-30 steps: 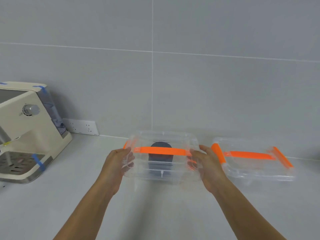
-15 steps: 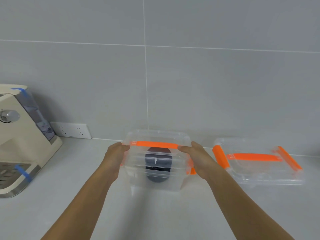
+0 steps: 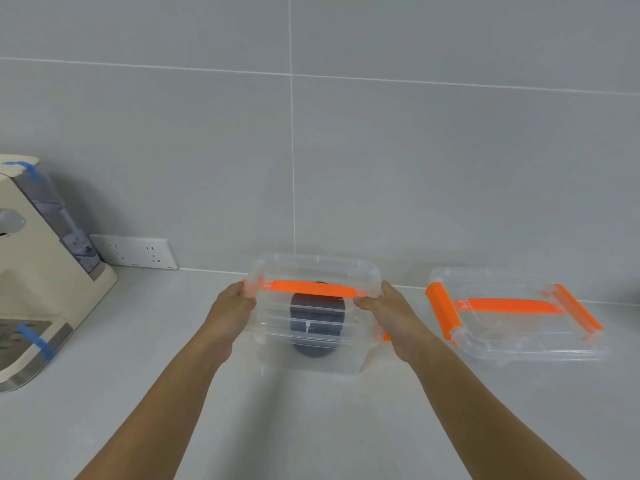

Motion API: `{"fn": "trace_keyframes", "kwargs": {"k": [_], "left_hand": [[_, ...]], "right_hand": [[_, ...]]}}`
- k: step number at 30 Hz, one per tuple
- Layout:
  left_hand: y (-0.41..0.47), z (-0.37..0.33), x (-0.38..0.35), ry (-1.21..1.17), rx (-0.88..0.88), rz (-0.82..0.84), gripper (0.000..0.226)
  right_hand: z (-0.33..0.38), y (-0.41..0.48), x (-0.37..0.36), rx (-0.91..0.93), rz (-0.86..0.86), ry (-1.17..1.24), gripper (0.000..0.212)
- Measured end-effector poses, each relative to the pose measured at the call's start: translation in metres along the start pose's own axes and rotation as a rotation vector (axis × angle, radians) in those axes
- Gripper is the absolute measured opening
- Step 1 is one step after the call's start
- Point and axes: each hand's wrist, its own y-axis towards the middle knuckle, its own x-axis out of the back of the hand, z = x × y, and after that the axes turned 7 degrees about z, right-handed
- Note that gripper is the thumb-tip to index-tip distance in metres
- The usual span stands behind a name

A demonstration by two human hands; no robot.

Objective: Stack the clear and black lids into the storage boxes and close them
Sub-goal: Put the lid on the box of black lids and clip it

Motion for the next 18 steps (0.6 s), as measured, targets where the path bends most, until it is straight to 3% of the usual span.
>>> {"fn": "trace_keyframes", "kwargs": {"k": [6, 11, 14, 18], "left_hand": [[-0.007, 0.011, 0.003, 0.069, -0.072, 0.042, 0.038], [-0.015, 0.021, 0.003, 0.261, -0.345, 0.091, 0.046], [-0.017, 0.029, 0.006, 0.409, -0.500, 0.098, 0.049], [-0.014, 0.030, 0.007, 0.698, -0.434, -0.048, 0.050]], "right_hand": [[-0.008, -0.006, -0.001, 0.045, -0.003, -0.103, 0.048], [-0.016, -0.011, -0.002, 0.119, -0.003, -0.387, 0.061], [-0.027, -0.016, -0.007, 0.229, -0.087, -0.613, 0.064], [-0.026, -0.014, -0.001, 0.229, -0.072, -0.662, 0.064]]}}
